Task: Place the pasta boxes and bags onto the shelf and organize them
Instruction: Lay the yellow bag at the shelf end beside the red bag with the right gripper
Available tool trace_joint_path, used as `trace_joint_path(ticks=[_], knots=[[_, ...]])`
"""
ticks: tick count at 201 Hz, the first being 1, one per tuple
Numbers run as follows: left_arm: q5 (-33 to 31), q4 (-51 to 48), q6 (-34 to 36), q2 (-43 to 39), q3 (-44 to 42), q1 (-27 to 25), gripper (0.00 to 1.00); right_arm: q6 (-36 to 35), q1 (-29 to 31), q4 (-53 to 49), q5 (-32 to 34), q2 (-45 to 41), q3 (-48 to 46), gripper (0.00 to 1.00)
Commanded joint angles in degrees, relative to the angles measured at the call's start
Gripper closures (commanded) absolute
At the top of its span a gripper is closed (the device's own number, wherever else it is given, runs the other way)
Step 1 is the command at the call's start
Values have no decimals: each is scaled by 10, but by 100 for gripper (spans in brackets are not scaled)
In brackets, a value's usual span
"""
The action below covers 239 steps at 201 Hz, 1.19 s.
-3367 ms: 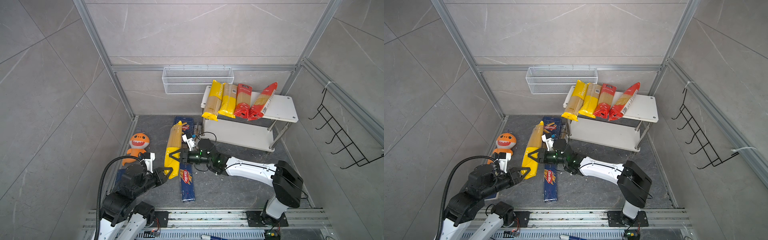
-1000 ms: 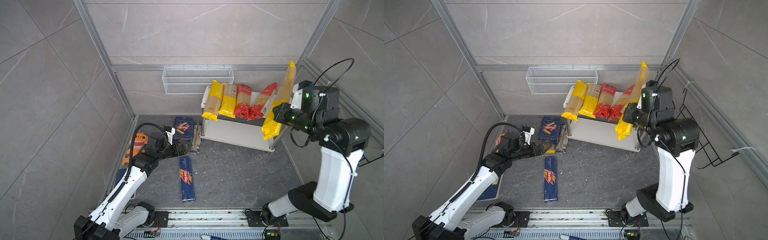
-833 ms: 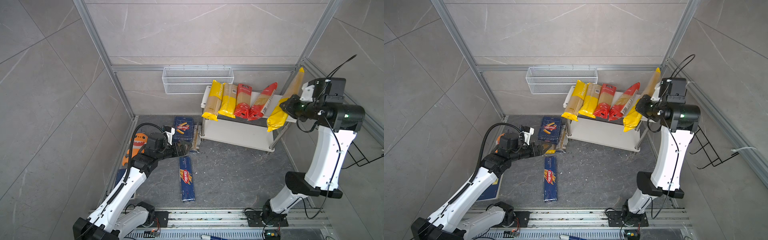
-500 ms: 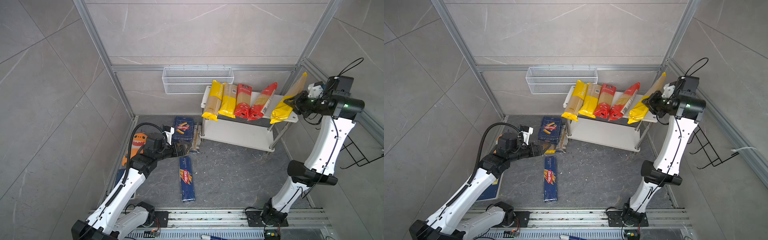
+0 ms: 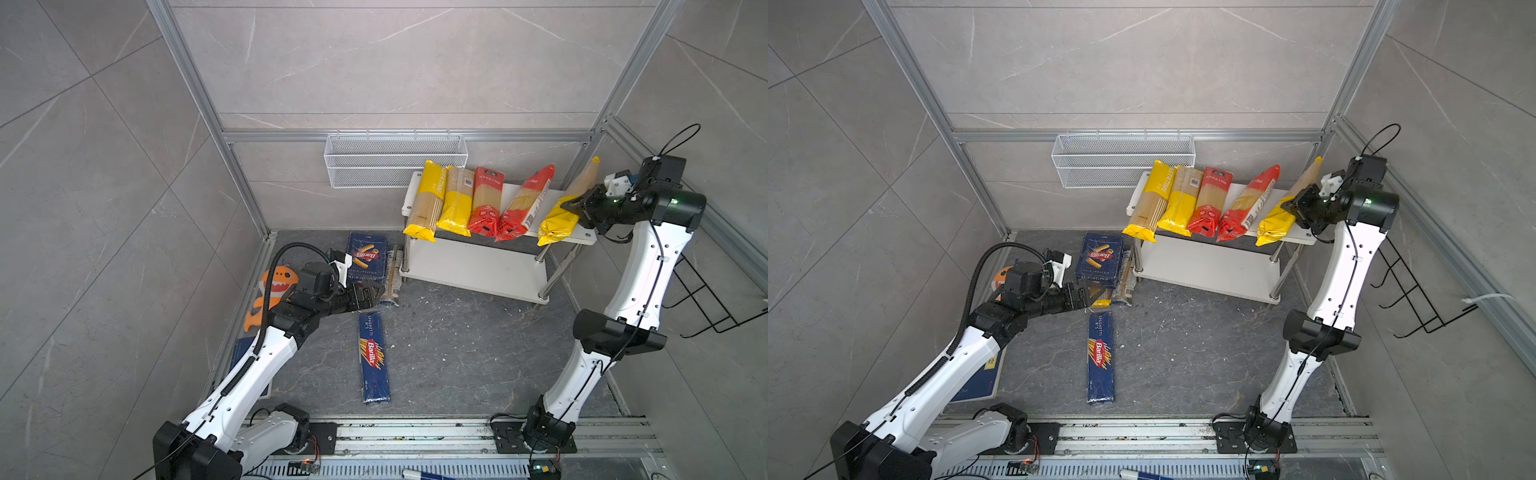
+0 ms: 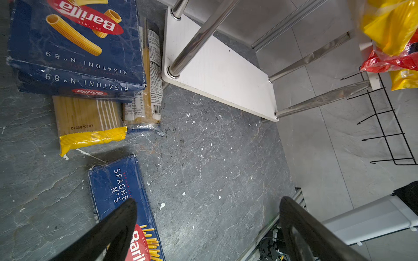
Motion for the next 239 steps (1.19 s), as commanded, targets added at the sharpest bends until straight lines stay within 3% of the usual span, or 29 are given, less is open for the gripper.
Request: trace_joint_path(ticks=[1, 30, 63, 84, 127, 181, 217, 239], knots=[[8, 21, 13, -6, 19, -1, 0, -22, -3, 55, -27, 1, 36, 81], [11, 21, 12, -4, 21, -1, 0, -26, -5, 51, -26, 15, 40, 73], [11, 23, 9, -2, 23, -1, 0, -30, -5, 45, -17, 12, 43, 30], [14, 23, 8, -1, 24, -1, 0, -33, -6, 38, 1, 3, 42, 19], [17, 24, 5, -5, 20, -1, 0, -53, -9, 14, 52, -38, 1, 16], [12, 18, 2, -27, 12, 0, 0, -56, -9, 17, 51, -91, -25, 16], [1, 4, 2, -47, -2, -1, 0, -61, 8, 25, 55, -180, -70, 14], [-14, -10, -1, -67, -17, -1, 0, -71, 50, 45, 71, -263, -165, 14]])
